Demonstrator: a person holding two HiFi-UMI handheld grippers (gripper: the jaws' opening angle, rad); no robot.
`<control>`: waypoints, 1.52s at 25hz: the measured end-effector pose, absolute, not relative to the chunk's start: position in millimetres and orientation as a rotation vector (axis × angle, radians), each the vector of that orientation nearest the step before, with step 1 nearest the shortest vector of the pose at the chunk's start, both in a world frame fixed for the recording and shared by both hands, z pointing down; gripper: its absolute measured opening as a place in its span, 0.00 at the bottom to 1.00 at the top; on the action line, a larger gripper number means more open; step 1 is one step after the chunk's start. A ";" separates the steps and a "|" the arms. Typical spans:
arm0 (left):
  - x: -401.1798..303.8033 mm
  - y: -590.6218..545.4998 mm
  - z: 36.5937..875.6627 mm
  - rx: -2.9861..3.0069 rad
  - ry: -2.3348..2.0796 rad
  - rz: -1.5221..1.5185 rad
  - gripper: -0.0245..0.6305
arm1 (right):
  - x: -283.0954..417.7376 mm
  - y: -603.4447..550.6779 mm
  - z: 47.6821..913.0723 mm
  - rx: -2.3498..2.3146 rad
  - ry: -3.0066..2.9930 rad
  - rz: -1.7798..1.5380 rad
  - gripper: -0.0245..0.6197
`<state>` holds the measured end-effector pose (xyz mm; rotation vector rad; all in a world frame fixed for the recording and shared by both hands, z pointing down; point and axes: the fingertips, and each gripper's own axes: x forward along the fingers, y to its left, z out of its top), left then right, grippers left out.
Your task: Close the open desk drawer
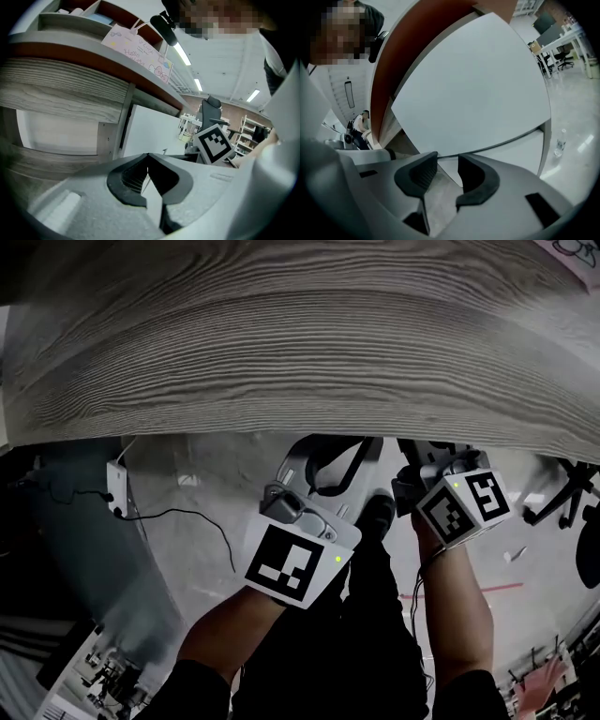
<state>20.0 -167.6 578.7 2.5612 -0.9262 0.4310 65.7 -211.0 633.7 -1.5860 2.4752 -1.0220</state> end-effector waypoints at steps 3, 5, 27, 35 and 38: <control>20.8 -166.6 575.7 2.563 -0.915 0.432 0.05 | 64.4 -211.8 628.5 -1.577 2.467 -1.029 0.26; 21.6 -166.1 572.8 2.566 -0.911 0.432 0.05 | 64.7 -215.9 623.9 -1.581 2.453 -1.031 0.25; -0.8 -110.6 463.3 2.576 -0.944 0.343 0.05 | 66.5 -101.7 518.0 -1.579 2.488 -1.090 0.13; -13.9 -50.0 269.1 2.634 -0.939 0.307 0.05 | 49.5 -47.2 272.7 -1.471 2.605 -0.755 0.10; -14.2 -21.4 205.3 2.677 -0.899 0.302 0.05 | 45.8 -32.7 201.7 -1.442 2.664 -0.645 0.10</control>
